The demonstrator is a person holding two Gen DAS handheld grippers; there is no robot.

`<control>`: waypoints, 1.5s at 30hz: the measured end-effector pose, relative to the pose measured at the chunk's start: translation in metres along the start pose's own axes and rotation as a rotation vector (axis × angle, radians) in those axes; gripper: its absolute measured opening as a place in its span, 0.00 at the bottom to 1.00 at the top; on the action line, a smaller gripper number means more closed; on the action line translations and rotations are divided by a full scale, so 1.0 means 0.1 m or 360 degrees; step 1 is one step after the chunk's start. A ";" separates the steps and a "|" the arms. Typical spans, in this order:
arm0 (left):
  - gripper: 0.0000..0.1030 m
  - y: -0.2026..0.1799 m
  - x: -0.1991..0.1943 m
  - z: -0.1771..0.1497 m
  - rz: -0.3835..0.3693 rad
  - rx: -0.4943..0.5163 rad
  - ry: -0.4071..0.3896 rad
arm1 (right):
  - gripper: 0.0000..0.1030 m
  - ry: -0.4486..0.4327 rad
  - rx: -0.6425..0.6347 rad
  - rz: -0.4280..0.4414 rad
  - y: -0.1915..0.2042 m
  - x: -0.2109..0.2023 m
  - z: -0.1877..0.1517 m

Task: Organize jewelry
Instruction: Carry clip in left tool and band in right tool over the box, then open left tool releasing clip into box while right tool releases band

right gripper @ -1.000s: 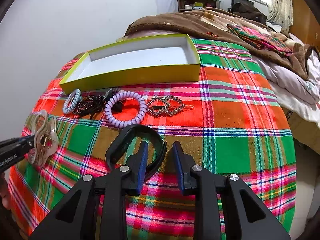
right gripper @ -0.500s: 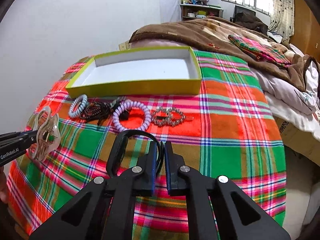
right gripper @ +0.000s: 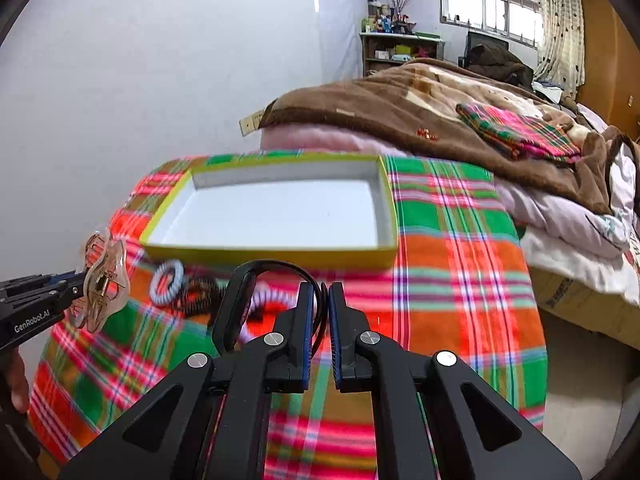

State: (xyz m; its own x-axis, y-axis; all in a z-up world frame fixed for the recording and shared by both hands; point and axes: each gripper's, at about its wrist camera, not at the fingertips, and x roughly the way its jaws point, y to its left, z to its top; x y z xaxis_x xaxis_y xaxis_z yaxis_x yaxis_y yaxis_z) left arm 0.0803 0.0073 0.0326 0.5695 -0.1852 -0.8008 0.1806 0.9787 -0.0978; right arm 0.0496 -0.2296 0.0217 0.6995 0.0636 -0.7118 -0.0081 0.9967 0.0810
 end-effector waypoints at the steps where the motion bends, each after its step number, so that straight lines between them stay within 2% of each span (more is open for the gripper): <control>1: 0.11 -0.01 0.01 0.05 -0.0002 0.0004 -0.0002 | 0.07 -0.0007 0.0002 0.0000 0.00 0.01 0.04; 11: 0.11 -0.02 0.38 0.55 -0.0077 -0.0010 -0.0009 | 0.07 -0.0007 0.0003 -0.0022 -0.06 0.40 0.55; 21: 0.11 -0.03 0.81 0.88 -0.0121 -0.0030 0.0039 | 0.07 0.0099 -0.0004 -0.0043 -0.12 0.98 0.85; 33: 0.11 -0.07 1.30 1.03 -0.0116 -0.0009 0.0161 | 0.07 0.0216 -0.0032 -0.0075 -0.16 1.49 1.01; 45: 0.12 -0.01 1.42 1.07 -0.0097 -0.0015 0.0191 | 0.07 0.0268 -0.0065 -0.0122 -0.15 1.71 1.04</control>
State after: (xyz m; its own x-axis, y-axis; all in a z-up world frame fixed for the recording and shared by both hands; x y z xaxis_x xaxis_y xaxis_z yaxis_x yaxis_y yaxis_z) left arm 0.2469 -0.0293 -0.0184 0.4576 -0.2331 -0.8581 0.2044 0.9667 -0.1537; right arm 0.2441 -0.2392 -0.0284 0.5699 -0.0085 -0.8217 0.0091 1.0000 -0.0040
